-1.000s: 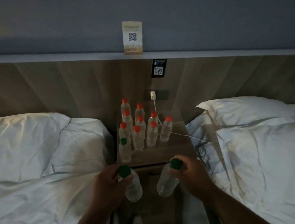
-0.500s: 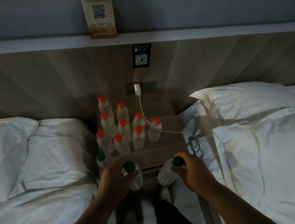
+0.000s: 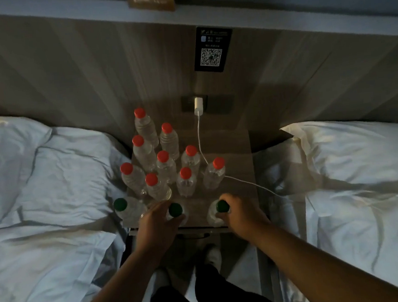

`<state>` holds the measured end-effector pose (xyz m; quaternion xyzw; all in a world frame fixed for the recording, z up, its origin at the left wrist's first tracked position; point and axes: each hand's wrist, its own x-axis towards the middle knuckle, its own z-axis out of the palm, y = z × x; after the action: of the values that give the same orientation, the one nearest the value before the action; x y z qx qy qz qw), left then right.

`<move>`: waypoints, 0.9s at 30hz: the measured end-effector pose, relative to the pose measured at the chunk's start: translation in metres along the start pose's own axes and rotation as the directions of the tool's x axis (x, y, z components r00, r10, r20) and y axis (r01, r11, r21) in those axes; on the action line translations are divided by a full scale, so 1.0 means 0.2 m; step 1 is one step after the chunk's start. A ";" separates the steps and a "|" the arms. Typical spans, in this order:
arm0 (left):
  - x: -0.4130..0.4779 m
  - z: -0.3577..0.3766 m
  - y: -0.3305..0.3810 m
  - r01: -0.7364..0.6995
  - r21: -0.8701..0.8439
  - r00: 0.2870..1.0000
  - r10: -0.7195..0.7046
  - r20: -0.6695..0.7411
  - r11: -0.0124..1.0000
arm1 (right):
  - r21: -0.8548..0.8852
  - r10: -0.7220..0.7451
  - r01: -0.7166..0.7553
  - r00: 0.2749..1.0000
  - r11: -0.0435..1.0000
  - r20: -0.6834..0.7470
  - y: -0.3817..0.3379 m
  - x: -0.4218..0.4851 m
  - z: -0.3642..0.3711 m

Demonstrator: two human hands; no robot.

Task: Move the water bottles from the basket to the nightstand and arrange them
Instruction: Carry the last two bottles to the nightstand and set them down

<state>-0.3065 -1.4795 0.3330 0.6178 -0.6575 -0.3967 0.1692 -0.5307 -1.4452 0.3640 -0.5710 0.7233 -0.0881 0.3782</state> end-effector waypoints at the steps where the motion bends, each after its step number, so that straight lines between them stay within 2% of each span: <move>1: 0.01 0.02 -0.01 0.001 0.002 1.000 -0.001 0.008 1.000 | 0.007 -0.005 0.005 1.000 1.000 0.008 0.00 0.03 0.01; 11: 0.08 0.07 -0.04 -0.020 0.058 0.997 0.016 0.071 0.998 | 0.029 -0.054 0.052 0.996 0.998 0.075 0.09 0.15 0.06; 15: 0.09 0.09 -0.04 0.028 0.047 0.997 -0.031 0.069 0.998 | 0.057 -0.085 0.082 0.995 0.995 0.060 0.11 0.16 0.08; 19: 0.09 0.09 -0.01 -0.003 0.071 0.997 -0.002 0.078 0.997 | 0.000 -0.087 0.087 0.992 0.996 0.096 0.11 0.18 0.10; 27: 0.09 0.09 -0.03 -0.058 0.122 0.997 0.051 0.055 0.991 | -0.025 -0.083 0.085 0.994 0.996 0.076 0.09 0.20 0.13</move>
<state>-0.3185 -1.4908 0.3129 0.5984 -0.7016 -0.3664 0.1244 -0.5314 -1.4675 0.3179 -0.6091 0.6852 -0.0721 0.3928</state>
